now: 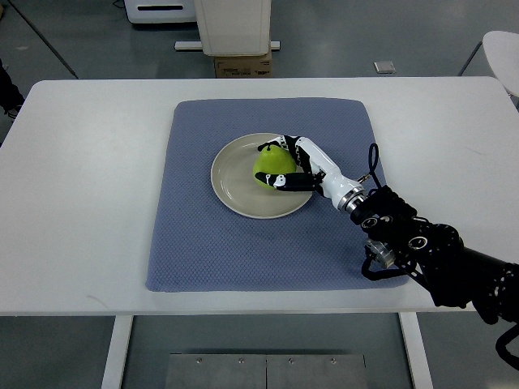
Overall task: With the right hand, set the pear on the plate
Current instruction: 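Open the right hand's fingers to release the pear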
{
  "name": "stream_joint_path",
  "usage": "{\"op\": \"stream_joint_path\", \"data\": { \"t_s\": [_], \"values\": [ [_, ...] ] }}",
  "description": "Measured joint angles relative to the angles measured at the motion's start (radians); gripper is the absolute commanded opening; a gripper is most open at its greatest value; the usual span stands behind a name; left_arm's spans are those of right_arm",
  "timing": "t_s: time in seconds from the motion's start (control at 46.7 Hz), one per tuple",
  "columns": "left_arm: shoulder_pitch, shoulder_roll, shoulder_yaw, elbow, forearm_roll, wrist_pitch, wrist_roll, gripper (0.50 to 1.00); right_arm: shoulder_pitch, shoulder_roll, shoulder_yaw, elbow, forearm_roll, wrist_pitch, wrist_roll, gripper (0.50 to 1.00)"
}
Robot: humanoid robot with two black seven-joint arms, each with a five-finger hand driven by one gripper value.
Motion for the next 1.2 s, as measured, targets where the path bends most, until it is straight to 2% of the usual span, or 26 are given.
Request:
{"op": "stream_joint_path", "data": {
  "t_s": [0.064, 0.214, 1.027, 1.198],
  "values": [
    [0.0, 0.0, 0.0, 0.0, 0.0, 0.0, 0.0, 1.0, 0.001, 0.0, 0.0, 0.006, 0.0, 0.0, 0.0, 0.97],
    [0.0, 0.0, 0.0, 0.0, 0.0, 0.0, 0.0, 1.0, 0.001, 0.0, 0.0, 0.009, 0.0, 0.0, 0.0, 0.987],
    [0.0, 0.0, 0.0, 0.0, 0.0, 0.0, 0.0, 1.0, 0.018, 0.0, 0.035, 0.019, 0.001, 0.015, 0.0, 0.993],
    [0.0, 0.0, 0.0, 0.0, 0.0, 0.0, 0.0, 1.0, 0.016, -0.044, 0.037, 0.047, 0.001, 0.017, 0.0, 0.993]
  ]
}}
